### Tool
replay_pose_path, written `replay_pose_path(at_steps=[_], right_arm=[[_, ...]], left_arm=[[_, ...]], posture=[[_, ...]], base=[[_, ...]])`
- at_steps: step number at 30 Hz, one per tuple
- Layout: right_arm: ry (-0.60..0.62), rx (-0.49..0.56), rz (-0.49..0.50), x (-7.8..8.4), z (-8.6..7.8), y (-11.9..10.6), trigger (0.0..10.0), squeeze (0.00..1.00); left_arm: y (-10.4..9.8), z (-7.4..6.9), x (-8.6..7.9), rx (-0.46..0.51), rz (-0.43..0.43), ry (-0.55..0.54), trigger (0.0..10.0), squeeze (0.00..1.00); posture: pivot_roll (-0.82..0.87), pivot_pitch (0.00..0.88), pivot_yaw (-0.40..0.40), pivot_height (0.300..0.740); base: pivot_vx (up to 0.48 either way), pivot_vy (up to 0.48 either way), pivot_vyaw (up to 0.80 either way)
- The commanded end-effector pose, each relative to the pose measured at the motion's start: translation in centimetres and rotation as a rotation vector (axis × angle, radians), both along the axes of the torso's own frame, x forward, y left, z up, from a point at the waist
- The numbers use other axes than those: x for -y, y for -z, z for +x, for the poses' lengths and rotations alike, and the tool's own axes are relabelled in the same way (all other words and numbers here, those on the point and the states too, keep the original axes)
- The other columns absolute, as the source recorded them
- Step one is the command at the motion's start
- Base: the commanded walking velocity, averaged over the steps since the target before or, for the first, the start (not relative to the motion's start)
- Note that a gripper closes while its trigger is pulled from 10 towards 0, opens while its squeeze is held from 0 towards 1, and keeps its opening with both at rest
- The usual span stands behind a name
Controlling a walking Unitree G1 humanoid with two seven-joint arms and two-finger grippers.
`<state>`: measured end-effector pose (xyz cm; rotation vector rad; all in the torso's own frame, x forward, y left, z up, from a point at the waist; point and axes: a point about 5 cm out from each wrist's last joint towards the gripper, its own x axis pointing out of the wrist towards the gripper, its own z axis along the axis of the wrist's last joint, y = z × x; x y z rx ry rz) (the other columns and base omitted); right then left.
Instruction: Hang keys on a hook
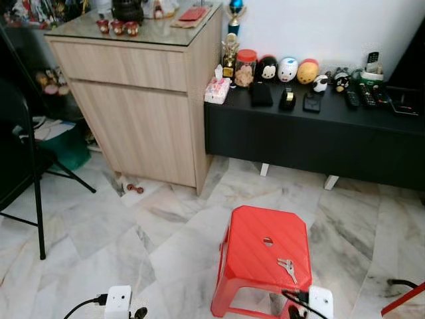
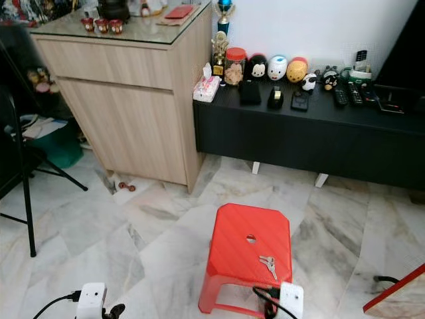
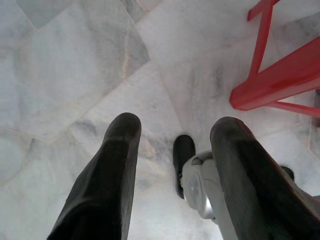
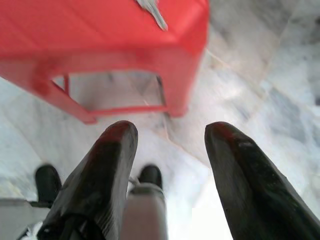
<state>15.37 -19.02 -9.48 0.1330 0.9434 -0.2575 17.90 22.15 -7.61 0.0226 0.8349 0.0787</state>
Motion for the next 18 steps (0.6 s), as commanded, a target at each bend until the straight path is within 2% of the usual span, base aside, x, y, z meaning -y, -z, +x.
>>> replay_pose_path(at_steps=[1, 6, 10, 13, 18], right_arm=[[0.057, -0.019, 0.005, 0.6, -0.9, 0.3, 10.0, 0.00], [0.049, -0.038, -0.002, 0.6, -1.2, 0.4, 10.0, 0.00], [0.072, -0.026, -0.002, 0.8, -0.7, 0.2, 10.0, 0.00], [0.044, -0.013, -0.006, 0.6, -0.2, 0.0, 10.0, 0.00], [0.040, -0.007, -0.015, 1.0, 0.3, -0.2, 10.0, 0.00]], left_arm=[[0.4, -1.0, -0.4, -0.052, 0.018, 0.014, 10.0, 0.00], [0.4, -1.0, -0.6, -0.050, 0.015, -0.024, 10.0, 0.00], [0.5, -1.3, -0.7, -0.054, 0.000, -0.039, 10.0, 0.00], [0.6, -1.4, -0.6, -0.067, 0.005, -0.025, 10.0, 0.00], [0.4, -0.7, -0.4, -0.057, 0.004, -0.022, 10.0, 0.00]], posture=[[0.11, 0.000, 0.020, 0.740], [0.11, 0.000, 0.020, 0.740], [0.09, 0.000, 0.018, 0.740], [0.08, 0.000, 0.013, 0.740], [0.07, 0.000, -0.006, 0.740]], base=[[0.000, 0.000, 0.00], [0.000, 0.000, 0.00], [0.000, 0.000, 0.00], [0.000, 0.000, 0.00], [0.000, 0.000, 0.00]])
